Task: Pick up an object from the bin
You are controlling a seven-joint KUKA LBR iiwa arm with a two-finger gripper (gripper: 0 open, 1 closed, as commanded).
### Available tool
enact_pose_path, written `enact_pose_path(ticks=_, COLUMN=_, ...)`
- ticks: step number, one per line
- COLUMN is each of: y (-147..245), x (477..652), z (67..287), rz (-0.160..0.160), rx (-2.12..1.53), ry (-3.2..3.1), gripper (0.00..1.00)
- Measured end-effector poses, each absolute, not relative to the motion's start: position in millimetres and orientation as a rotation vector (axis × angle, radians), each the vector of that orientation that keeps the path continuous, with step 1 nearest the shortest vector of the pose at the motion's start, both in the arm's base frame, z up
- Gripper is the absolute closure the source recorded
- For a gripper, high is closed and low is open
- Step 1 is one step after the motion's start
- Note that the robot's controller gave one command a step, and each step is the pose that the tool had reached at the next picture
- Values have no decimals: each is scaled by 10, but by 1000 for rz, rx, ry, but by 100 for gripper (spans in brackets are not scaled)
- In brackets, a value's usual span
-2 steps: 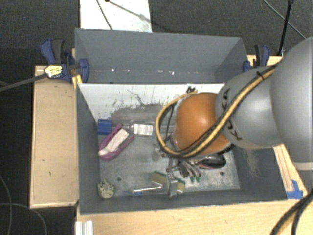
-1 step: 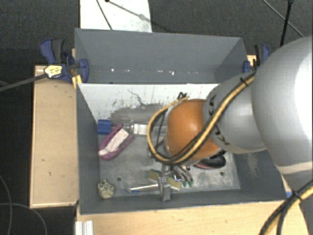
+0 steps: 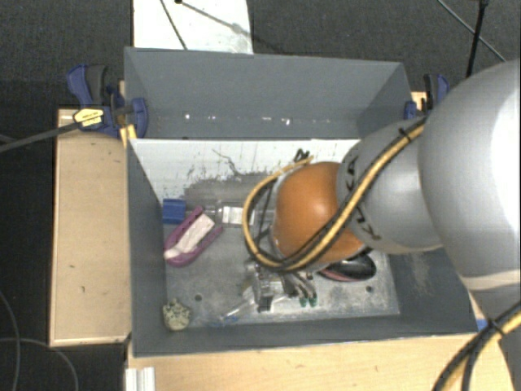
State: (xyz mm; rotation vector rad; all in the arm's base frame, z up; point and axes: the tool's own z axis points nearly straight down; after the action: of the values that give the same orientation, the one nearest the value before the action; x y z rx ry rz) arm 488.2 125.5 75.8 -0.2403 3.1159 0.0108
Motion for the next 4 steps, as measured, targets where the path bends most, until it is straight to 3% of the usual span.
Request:
enact_pose_path(ticks=1, y=1432, x=5033, z=1795, rz=4, rx=-286, ry=3117, gripper=100)
enact_pose_path(ticks=2, y=1422, x=5011, z=1747, rz=1, rx=-284, ry=3127, gripper=0)
enact_pose_path(ticks=3, y=1004, x=4774, z=861, rz=0, rx=-558, ry=3091, gripper=0)
enact_pose_path(ticks=4, y=1260, x=4786, z=1171, rz=2, rx=-540, ry=3089, gripper=0)
